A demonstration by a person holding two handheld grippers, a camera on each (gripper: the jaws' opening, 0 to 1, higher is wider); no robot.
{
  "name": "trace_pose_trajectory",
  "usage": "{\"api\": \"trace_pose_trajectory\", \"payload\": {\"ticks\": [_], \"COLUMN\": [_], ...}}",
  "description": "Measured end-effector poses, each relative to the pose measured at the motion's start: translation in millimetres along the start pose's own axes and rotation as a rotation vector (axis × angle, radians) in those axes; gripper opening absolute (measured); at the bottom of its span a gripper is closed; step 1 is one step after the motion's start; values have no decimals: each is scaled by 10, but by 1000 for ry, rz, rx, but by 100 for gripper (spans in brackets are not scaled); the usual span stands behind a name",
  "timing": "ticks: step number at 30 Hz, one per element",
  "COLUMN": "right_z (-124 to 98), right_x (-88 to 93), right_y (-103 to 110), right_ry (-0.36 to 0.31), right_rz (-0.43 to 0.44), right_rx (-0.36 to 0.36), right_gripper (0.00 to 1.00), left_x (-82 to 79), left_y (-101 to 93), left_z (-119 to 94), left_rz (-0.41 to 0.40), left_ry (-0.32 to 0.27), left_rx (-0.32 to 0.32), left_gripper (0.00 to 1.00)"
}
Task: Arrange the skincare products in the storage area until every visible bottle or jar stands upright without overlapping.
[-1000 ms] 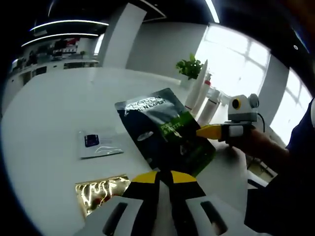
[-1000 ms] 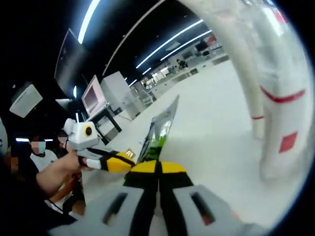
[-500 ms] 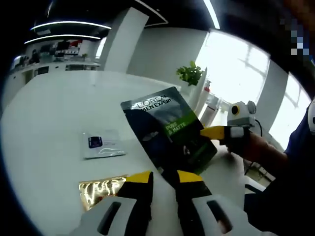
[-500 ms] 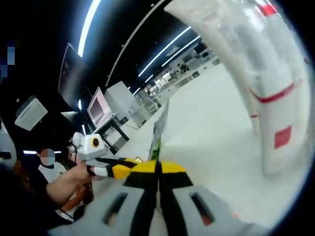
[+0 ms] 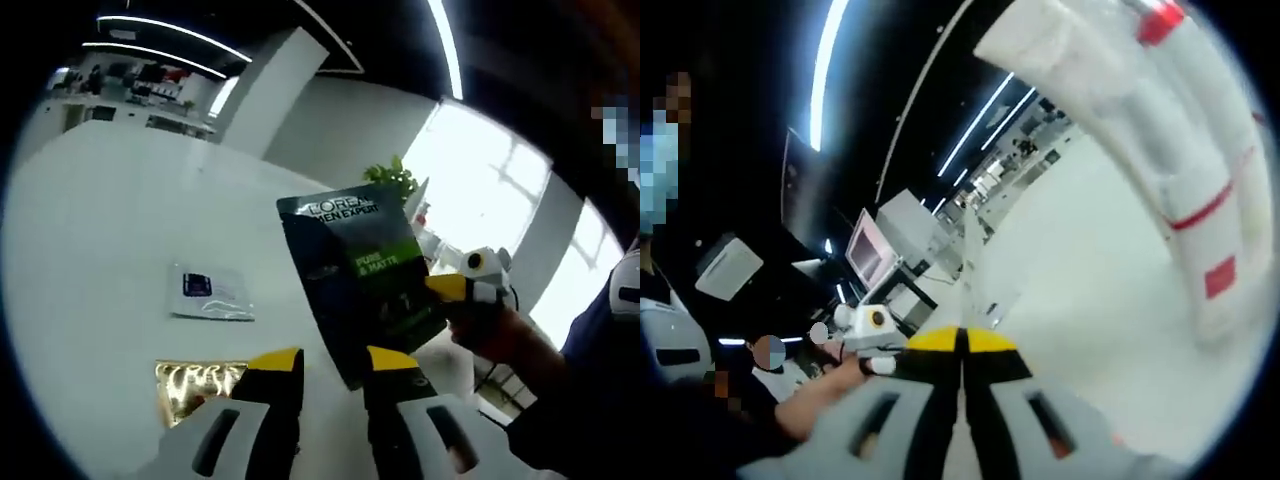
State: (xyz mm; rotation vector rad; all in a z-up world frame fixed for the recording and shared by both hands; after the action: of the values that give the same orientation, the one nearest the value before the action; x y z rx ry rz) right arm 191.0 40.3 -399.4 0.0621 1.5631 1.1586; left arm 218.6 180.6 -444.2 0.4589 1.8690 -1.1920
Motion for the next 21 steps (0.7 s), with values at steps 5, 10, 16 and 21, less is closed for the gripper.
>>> {"api": "trace_pose_trajectory", "payload": {"ticks": [5,10,16,21], "right_z": [-16,-27,-45,-37], "right_x": [-59,-96,-112,-69], "right_y": [107,200,288,348], "right_ry": [-20,-31,-30,-18], "right_rz": [43,82,98,103], "right_rx": [-47,-86,-116,-130], "right_gripper": [0,0,0,0], "left_x": [-73,-104,-148,-169], "left_y": [-32,-98,-115,-141], "left_z": [29,46,1,-7], "left_rz": [-58,-123,-154,-167], "left_ry": [-41,-62,-92,-105], "left_rx": [30,74,92,107], "left_gripper": [23,23,23,23]}}
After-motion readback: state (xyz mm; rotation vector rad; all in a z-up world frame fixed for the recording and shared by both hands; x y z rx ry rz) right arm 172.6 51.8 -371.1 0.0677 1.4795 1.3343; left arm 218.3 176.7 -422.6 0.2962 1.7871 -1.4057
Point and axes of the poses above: the point that each gripper's makers call its tool centre point, and the gripper's own axes: z roughly forward along the fingers, y roughly to its left, x roughly out of its underside, the point moved 3 cm from there along -z, roughly backward along the fingers, and after that the axes turned 11 degrees about -y, right-handed, at the moved point
